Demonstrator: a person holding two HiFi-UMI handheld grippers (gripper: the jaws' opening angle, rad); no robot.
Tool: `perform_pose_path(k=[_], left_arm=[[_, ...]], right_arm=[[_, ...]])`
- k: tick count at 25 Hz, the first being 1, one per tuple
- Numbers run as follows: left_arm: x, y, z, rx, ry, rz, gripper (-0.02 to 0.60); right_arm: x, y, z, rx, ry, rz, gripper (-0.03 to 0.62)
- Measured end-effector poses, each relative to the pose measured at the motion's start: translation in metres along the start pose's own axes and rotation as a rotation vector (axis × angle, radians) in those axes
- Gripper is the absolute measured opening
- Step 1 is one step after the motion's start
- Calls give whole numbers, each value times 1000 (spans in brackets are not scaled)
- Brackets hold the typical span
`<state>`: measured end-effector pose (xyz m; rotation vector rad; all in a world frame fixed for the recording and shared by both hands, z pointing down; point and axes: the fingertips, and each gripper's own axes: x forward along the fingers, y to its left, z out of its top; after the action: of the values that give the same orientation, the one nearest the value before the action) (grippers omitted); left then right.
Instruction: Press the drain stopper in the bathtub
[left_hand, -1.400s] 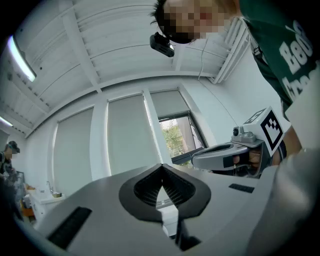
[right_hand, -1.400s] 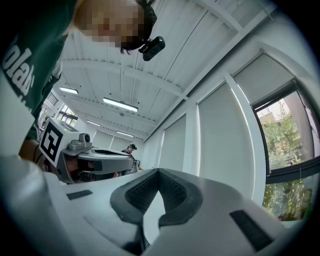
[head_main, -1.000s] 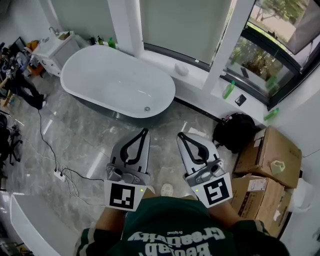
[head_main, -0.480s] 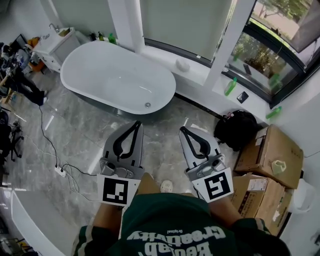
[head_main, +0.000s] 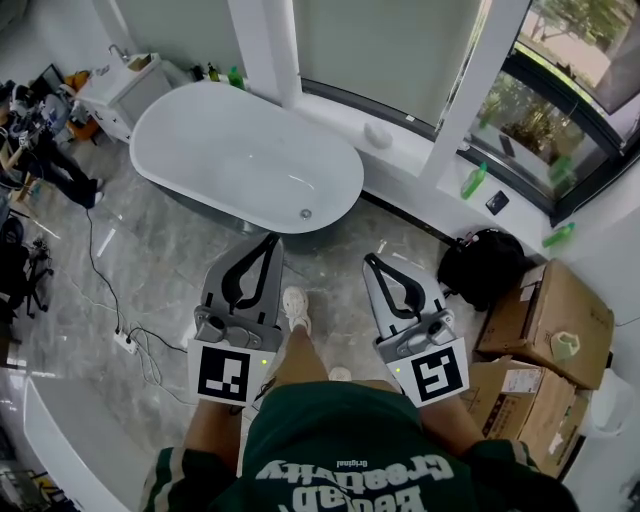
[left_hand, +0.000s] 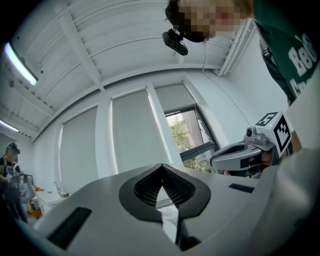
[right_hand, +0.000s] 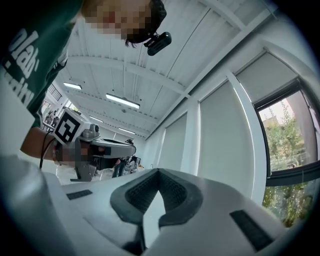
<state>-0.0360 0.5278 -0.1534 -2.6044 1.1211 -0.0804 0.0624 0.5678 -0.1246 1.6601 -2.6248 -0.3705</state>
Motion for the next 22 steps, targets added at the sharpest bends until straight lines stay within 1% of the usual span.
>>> perform_pose_path(k=[4, 7, 10, 16, 19, 22], left_arm=[[18, 16, -18, 4, 14, -2, 9], [38, 37, -31, -36, 23, 10, 9], [62, 61, -39, -67, 14, 11, 9], [131, 118, -51, -105, -28, -18, 9], [165, 144, -59, -92, -21, -40, 9], [199, 172, -67, -58, -15, -57, 9]], right_arm=[[16, -8, -20, 7, 20, 1, 11], [37, -20, -23, 3, 17, -5, 11], [68, -34, -20, -26, 21, -7, 11], [138, -66, -23, -25, 21, -20, 11], [176, -82, -35, -6, 46, -28, 11], [219, -99, -42, -3, 51, -38, 11]])
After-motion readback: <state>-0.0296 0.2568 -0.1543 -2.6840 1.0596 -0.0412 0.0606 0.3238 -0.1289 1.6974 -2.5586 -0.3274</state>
